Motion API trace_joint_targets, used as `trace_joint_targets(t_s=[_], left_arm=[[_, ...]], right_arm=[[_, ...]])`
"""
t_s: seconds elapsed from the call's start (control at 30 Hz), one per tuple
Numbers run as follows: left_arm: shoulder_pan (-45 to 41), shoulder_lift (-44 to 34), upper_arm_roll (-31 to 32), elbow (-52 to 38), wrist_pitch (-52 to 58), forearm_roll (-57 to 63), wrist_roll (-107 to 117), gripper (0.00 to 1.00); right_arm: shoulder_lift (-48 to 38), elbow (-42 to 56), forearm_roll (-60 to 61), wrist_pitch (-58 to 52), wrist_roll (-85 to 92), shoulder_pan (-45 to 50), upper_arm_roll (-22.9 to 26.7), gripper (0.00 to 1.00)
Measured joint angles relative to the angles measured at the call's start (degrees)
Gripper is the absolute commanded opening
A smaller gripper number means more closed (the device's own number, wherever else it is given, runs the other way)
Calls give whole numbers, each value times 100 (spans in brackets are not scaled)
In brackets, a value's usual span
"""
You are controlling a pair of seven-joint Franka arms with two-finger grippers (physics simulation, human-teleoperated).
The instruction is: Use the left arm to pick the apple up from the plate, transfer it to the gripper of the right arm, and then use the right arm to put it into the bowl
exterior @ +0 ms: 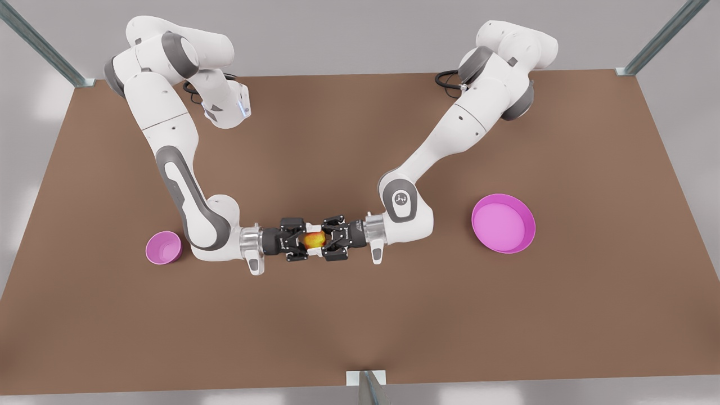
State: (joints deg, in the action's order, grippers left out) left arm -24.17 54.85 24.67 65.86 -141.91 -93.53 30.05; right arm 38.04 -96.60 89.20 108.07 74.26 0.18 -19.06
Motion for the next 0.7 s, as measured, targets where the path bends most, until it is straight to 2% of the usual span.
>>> trace_joint_targets(t_s=[0.1,0.17,0.2,0.23,0.27,0.7], left_arm=[[-1,0,-6,0,0,-9,-13,76],[0,0,-8,5,0,-17,-26,84],[0,0,-8,6,0,-21,-33,84],[0,0,-8,7,0,-25,-40,89],[0,0,-8,7,-1,-30,-50,100],[36,-23,-4,48,-1,3,-93,100]], right_arm=[[0,-1,3,7,23,-1,1,72],[-4,-2,4,9,37,-2,-1,65],[-6,1,5,10,44,-6,-3,63],[-8,-1,7,10,50,-7,-4,61],[-9,-1,9,10,56,-8,-5,61],[-41,-8,-67,-102,101,-241,-6,61]])
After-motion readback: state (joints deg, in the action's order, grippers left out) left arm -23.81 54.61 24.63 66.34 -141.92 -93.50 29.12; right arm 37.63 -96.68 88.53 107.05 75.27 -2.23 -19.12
